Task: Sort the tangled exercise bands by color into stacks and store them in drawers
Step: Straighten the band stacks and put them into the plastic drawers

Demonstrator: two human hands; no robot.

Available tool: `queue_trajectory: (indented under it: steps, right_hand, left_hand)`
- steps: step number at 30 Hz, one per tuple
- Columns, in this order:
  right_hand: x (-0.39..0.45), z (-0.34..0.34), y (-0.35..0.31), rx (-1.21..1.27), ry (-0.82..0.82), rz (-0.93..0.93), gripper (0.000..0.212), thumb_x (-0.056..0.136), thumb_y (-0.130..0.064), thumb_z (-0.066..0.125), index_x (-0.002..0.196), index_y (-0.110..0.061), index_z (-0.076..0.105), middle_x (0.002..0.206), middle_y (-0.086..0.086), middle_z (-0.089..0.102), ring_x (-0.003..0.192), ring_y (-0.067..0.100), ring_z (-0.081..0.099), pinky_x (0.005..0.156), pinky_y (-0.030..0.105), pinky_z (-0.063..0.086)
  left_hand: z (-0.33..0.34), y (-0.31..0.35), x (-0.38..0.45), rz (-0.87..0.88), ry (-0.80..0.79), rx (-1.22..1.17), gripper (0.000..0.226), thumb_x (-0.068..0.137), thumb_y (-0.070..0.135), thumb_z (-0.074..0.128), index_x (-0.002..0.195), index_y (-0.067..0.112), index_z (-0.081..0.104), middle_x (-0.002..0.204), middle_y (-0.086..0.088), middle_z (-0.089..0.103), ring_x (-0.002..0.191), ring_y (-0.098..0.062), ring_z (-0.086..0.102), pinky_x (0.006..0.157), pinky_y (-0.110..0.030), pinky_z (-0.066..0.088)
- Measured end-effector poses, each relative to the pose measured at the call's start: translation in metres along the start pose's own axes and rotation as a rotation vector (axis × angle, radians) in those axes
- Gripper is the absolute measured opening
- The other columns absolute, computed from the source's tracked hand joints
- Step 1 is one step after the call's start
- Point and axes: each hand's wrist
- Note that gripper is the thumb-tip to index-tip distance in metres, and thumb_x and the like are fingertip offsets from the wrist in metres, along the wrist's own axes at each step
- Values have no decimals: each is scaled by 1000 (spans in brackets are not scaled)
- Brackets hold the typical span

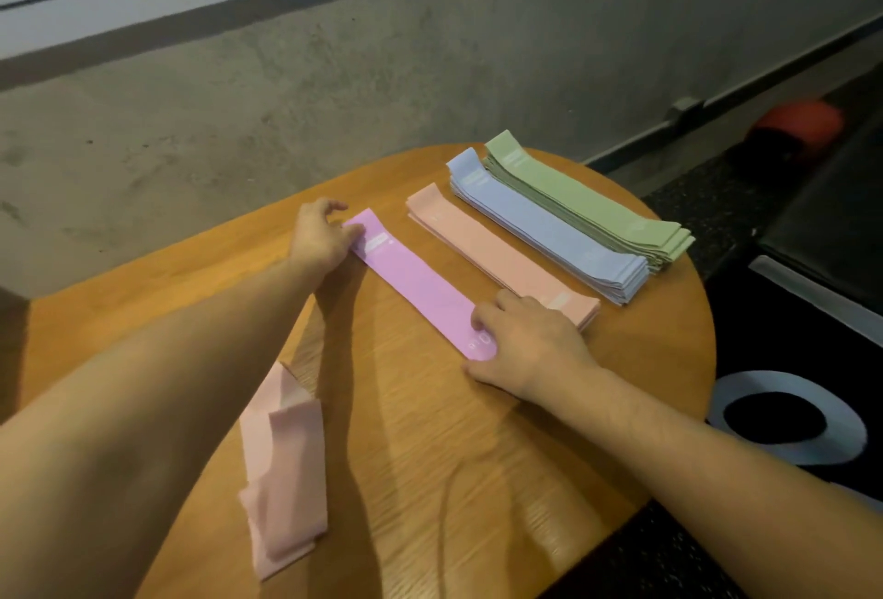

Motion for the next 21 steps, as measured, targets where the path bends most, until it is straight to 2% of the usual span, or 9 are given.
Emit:
queue_trajectory:
  steps: [2,4,7,10,14,16,18,20,21]
  right_hand:
    - [0,-1,-1,-32,46,-18,62,88,-69,54,137,-32,45,136,-4,48,121,19,48,95,37,45]
    - [-1,-5,-5,-22,94,-47,59,91,-69,49,137,-33,47,139,-5,49,123,18,48,98,37,43]
    - [-5,-10,-17,21,123,-105,47,95,-59,49,134,-32,51,136,-5,53,122,17,48,100,37,43]
    - [-11,-15,-34,69,116,-169,36,97,-48,49,129,-31,56,133,-5,56,120,17,49,100,38,43]
    - [-16,-10,-64,113,96,-244,32,96,-44,51,123,-30,62,127,-4,60,119,19,52,99,39,44]
    - [-18,-6,-80,151,84,-269,29,95,-42,52,119,-29,64,122,-3,62,116,20,54,97,39,46]
    - [-19,-2,-95,158,70,-292,28,95,-40,53,117,-28,64,120,-3,62,114,21,54,96,38,46]
    - [-20,0,-108,157,52,-317,27,95,-39,53,117,-26,65,122,-2,62,116,21,54,97,37,45]
    - [-21,1,-114,156,41,-329,27,95,-38,54,117,-26,65,123,-1,62,117,21,54,98,38,44]
  left_hand:
    - [-6,2,-5,8,41,-26,34,91,28,72,122,20,62,133,-3,52,112,-23,59,98,-41,51]
    - [-16,7,-14,61,58,-16,25,93,24,68,117,18,65,126,-4,55,112,-23,58,98,-37,49]
    - [-39,8,-38,168,45,24,9,94,18,63,102,18,67,106,0,59,97,-22,59,82,-30,43]
    - [-67,1,-71,201,-40,32,1,95,18,65,94,17,65,92,4,63,82,-16,58,71,-27,42]
    - [-100,-19,-125,248,-205,78,6,96,21,67,93,15,69,90,9,66,80,-2,57,71,-17,45]
    - [-112,-32,-149,261,-256,124,8,95,22,68,96,15,72,96,7,67,90,3,57,73,-8,41]
    - [-121,-47,-170,297,-306,161,11,93,26,71,96,16,74,103,4,68,98,4,55,77,-6,39]
    - [-126,-60,-187,341,-345,222,30,86,46,74,98,19,76,108,6,67,101,2,57,88,-9,38]
    - [-128,-66,-195,334,-351,277,44,81,61,68,100,23,77,112,10,65,104,1,56,94,-15,39]
Point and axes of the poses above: each hand's wrist, its own x-axis towards the middle knuckle, its own z-axis out of the palm, y = z × x
